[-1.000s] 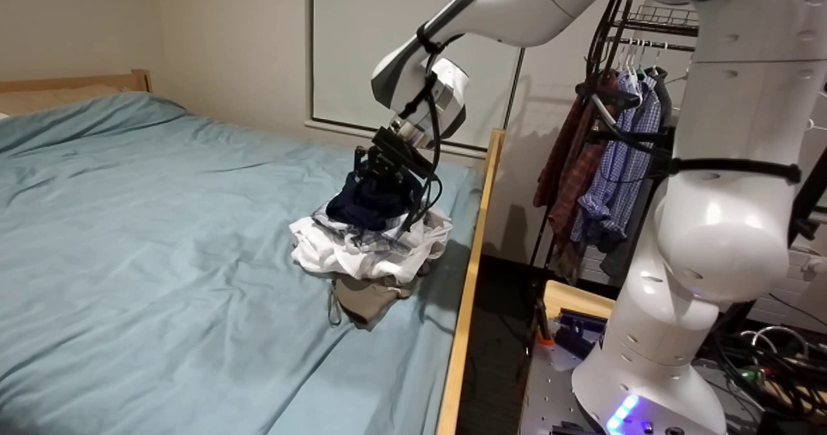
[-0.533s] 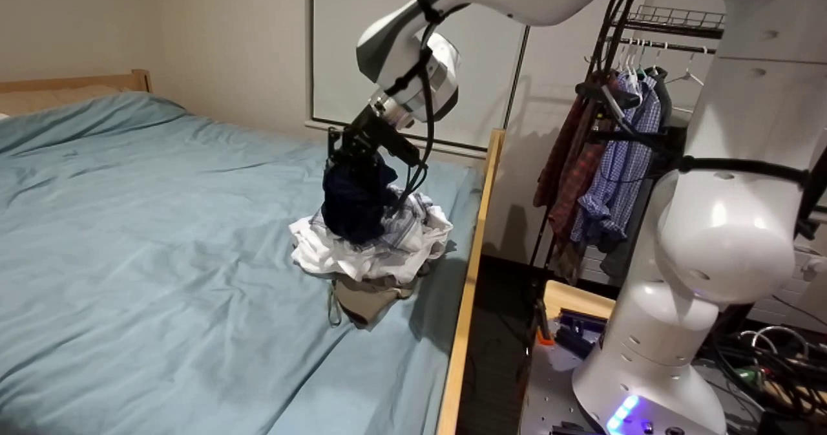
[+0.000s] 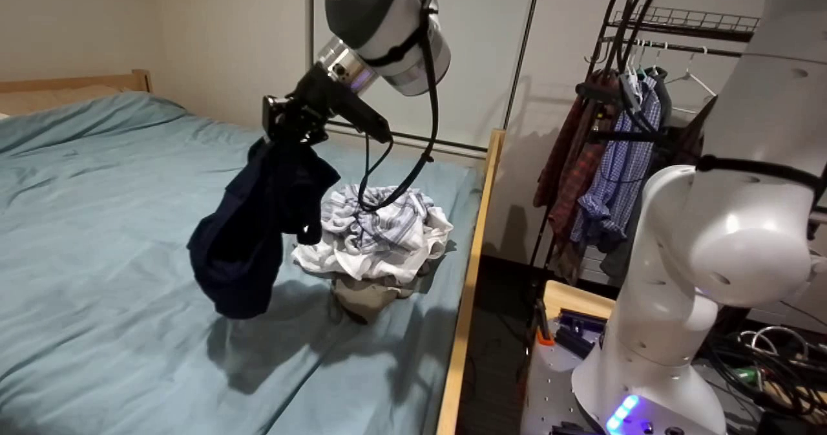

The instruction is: Move the blue and checked clothes to the left

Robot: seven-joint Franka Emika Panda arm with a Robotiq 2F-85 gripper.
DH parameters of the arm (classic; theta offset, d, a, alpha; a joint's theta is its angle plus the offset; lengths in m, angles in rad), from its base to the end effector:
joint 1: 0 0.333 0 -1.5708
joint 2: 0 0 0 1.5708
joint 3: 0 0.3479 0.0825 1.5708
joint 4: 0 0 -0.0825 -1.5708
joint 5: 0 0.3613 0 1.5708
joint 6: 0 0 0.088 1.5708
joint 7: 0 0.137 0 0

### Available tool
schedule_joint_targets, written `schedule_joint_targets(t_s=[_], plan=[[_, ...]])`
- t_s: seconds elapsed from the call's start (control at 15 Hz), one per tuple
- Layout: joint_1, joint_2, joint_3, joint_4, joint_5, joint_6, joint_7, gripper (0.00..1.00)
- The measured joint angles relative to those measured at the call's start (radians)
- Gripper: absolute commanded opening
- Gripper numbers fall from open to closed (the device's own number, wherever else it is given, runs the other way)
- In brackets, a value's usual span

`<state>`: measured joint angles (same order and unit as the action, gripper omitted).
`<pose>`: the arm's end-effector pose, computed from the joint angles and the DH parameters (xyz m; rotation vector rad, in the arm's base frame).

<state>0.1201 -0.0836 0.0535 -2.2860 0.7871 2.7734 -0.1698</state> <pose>0.5317 0.0702 0.4644 -2.5442 0.4067 -0.7155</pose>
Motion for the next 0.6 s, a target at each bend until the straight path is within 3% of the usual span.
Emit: schedule_joint_targets(t_s=[0.2,0.6], plan=[[0.031,0.023,0.039,0.034,-0.11,-0.021,0.015,0.08],[0.051,0.146,0.085,0.173,-0.438,-0.199,0.118,0.08]])
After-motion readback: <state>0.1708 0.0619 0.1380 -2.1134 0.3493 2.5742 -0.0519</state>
